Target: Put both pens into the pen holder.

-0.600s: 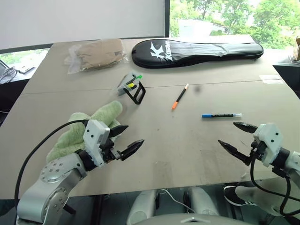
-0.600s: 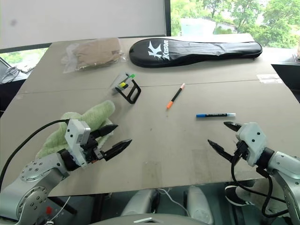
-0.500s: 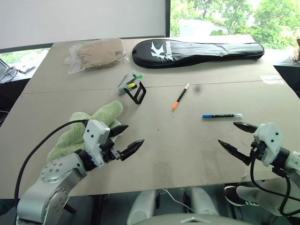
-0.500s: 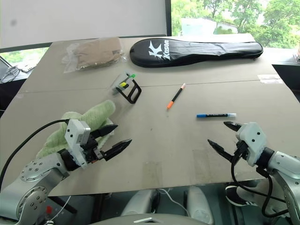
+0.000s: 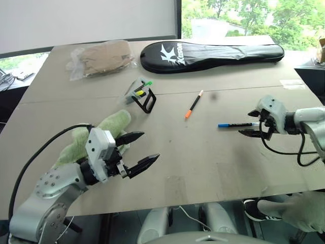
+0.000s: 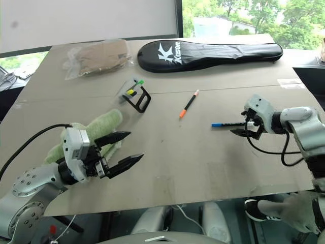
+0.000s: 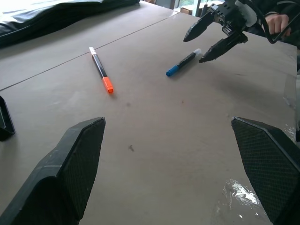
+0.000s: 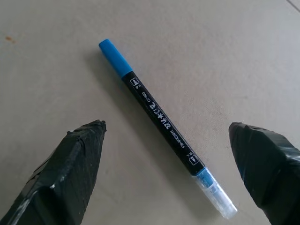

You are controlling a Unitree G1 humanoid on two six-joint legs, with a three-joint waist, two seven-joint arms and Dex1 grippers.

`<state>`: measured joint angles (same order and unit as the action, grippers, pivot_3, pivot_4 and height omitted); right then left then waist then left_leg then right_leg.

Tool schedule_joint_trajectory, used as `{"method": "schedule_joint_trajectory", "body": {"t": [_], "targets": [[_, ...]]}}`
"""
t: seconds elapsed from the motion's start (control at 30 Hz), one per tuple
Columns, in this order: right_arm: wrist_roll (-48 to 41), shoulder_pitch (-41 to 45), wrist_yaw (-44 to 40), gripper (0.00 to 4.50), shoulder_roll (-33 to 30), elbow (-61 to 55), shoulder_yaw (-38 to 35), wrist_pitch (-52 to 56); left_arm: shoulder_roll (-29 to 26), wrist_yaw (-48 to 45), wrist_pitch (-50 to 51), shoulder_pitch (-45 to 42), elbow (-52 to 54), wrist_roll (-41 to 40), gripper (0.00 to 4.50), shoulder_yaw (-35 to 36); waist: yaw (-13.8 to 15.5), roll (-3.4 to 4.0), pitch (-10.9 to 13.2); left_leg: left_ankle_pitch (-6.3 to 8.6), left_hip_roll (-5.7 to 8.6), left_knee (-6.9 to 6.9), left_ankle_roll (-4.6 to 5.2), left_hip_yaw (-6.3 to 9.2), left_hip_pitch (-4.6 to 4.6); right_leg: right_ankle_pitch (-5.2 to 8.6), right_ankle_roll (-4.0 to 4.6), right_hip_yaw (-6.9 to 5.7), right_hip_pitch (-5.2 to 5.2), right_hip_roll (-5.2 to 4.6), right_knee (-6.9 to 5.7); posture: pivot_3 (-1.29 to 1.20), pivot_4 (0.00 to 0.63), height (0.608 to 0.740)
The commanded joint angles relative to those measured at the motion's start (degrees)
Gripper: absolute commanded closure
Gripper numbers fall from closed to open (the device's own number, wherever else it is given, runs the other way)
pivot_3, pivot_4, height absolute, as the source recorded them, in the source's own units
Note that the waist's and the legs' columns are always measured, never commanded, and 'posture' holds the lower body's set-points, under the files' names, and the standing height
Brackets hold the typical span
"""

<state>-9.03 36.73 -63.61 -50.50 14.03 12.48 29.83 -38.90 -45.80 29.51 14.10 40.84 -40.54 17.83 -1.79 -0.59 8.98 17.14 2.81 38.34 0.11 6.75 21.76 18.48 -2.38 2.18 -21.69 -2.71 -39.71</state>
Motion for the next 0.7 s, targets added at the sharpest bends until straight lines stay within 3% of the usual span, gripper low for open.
{"method": "schedule_joint_trajectory", "body": {"t": [0.03, 0.07, 0.17, 0.3, 0.43, 0.57, 0.7], "targets": [[5.5, 9.8, -6.3, 0.0, 3.0, 15.8, 5.7, -0.6, -0.2, 0.3, -2.3, 0.6, 3.7, 1.3, 0.05, -1.1, -0.3, 0.02, 0.0, 0.0, 0.0, 0.0, 0.0, -0.04, -0.02, 0.0, 0.0, 0.04, 0.0, 0.0, -0.02, 0.0, 0.15, 0.74], [6.6, 11.9, -8.4, 0.0, 3.8, 19.5, 7.2, -0.4, -0.1, 0.6, -2.1, 0.5, 3.7, 1.1, 0.05, -1.2, -0.2, 0.03, 0.0, -0.01, 0.0, -0.01, -0.01, -0.01, -0.01, 0.0, 0.0, 0.02, -0.01, 0.0, -0.03, 0.0, 0.15, 0.74], [10.4, 16.8, -12.7, 0.76, 5.4, 28.3, 10.7, -1.9, -0.2, 1.0, -1.9, 0.2, 3.8, 0.3, 0.0, -1.1, -0.3, 0.01, 0.0, 0.0, -0.02, -0.02, -0.01, 0.05, -0.01, 0.0, 0.01, -0.03, -0.01, 0.02, -0.04, 0.0, 0.15, 0.74], [13.8, 20.1, -15.6, 2.42, 6.6, 33.8, 12.1, -4.8, -0.2, 1.6, -1.1, 0.0, 3.8, -1.3, 0.0, -1.2, 0.0, 0.01, 0.0, 0.0, 0.0, -0.03, -0.01, 0.08, 0.01, 0.0, 0.0, -0.06, -0.02, -0.02, -0.01, 0.0, 0.15, 0.74], [12.6, 19.3, -20.4, 4.4, 5.7, 30.3, 10.2, -3.1, 1.2, 9.8, 6.1, -4.0, 4.4, -9.9, 0.0, -2.0, 0.2, 0.02, 0.0, 0.0, 0.0, -0.04, -0.02, 0.16, 0.02, 0.0, 0.0, -0.14, -0.02, -0.04, 0.0, 0.0, 0.15, 0.74], [1.1, 14.1, -22.5, 4.46, 4.8, 12.9, 1.0, 12.2, 1.7, 22.0, 14.3, -8.9, 1.7, -33.6, 0.0, -3.4, 0.3, 0.02, 0.0, 0.0, 0.0, -0.02, -0.02, 0.2, 0.09, 0.0, 0.0, -0.14, -0.06, -0.05, -0.03, 0.0, 0.15, 0.74], [-11.7, 5.9, -15.5, 4.46, 6.8, -11.5, -9.7, 30.3, 4.2, 33.5, 15.0, -13.3, -1.8, -45.6, 0.0, -6.3, 0.1, 0.18, 0.1, 0.0, 0.02, 0.03, -0.02, 0.18, 0.21, -0.01, -0.01, -0.1, -0.18, -0.07, -0.12, 0.0, 0.15, 0.74]]}}
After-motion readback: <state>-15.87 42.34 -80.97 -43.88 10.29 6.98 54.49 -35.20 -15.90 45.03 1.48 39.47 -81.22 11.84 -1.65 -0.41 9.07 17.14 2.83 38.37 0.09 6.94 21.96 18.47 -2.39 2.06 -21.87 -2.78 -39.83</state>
